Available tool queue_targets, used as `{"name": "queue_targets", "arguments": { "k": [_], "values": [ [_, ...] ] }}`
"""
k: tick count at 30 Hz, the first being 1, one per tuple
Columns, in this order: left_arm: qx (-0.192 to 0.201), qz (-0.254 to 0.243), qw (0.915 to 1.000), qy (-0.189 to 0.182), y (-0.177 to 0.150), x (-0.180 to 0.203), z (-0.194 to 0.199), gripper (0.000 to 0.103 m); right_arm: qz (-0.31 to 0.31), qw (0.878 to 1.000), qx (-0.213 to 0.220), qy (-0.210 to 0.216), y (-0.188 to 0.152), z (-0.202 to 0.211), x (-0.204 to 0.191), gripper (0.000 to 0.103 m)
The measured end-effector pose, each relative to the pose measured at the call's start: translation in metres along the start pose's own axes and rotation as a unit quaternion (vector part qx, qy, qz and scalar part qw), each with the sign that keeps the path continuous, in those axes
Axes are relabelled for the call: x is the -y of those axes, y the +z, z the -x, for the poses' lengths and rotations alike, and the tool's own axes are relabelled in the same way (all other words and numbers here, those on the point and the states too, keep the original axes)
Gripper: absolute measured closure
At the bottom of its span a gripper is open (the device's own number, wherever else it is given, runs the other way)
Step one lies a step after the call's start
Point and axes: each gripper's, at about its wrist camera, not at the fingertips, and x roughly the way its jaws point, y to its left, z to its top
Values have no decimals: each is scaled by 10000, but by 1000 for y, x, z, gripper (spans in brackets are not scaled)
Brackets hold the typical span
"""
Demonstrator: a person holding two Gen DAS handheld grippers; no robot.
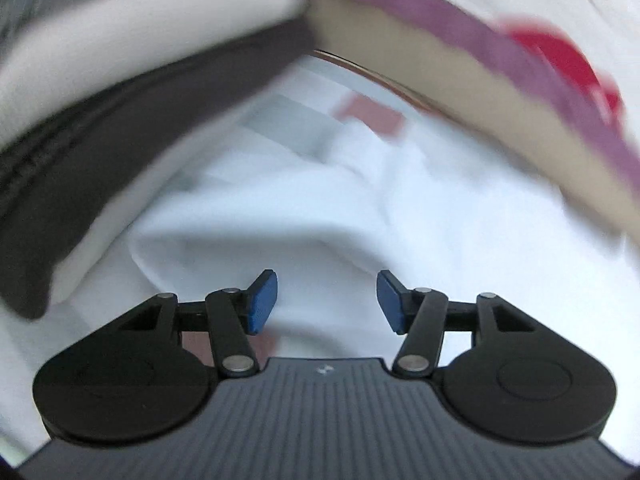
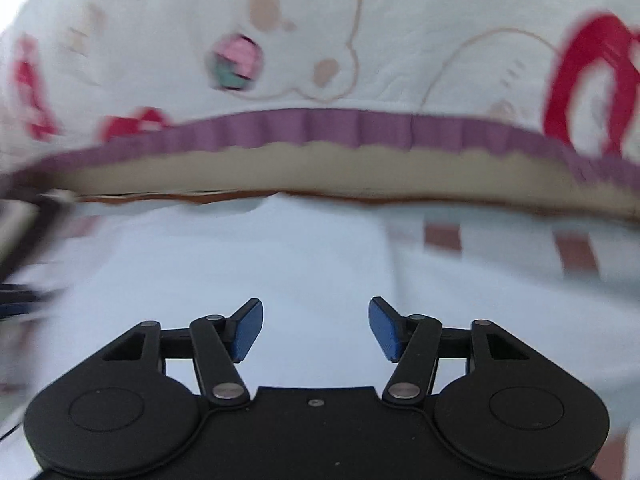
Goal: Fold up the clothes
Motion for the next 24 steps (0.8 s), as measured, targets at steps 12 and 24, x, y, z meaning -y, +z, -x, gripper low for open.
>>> {"name": "queue_targets", "arguments": {
  "k": [12, 24],
  "values": [
    [-66, -1485, 9869, -630, -126, 57, 145, 44, -675, 9936, -706, 559, -153, 101, 36, 38],
    [-1243, -1073, 9835, -765, -150, 19, 183, 35, -416, 9899, -1023, 890, -226, 111, 57, 37]
  ]
}}
